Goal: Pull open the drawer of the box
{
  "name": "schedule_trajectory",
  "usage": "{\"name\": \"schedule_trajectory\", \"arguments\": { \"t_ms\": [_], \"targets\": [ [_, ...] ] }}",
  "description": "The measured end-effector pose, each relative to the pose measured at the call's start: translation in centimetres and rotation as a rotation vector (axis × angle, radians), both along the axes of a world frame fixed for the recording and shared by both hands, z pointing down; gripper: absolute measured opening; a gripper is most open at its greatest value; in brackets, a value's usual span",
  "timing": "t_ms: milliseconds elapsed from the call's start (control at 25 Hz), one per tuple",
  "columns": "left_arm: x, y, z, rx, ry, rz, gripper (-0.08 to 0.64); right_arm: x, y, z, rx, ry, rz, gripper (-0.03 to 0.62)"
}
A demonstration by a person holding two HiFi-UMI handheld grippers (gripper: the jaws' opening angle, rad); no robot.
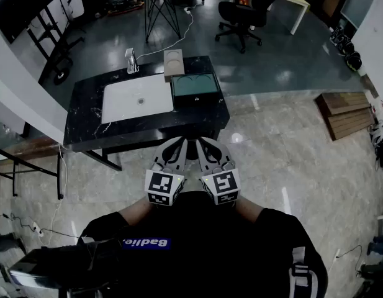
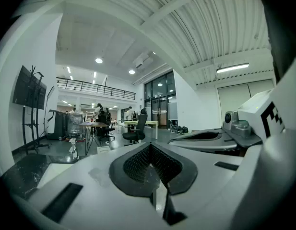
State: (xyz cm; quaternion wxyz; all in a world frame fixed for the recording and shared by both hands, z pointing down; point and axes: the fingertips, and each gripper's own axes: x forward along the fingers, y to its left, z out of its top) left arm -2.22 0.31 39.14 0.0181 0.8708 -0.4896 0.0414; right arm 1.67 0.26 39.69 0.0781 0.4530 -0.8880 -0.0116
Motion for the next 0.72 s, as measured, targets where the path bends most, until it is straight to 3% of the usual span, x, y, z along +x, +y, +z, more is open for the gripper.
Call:
{"name": "schedule_trajectory", "arguments": {
  "t_ms": [720],
  "targets": [
    [0.73,-0.47,0.1,-0.008,0.006,0.01,-0.008,0.82,-0.62,0.16,-0.008,-0.002,0.016,0.002]
  ]
}}
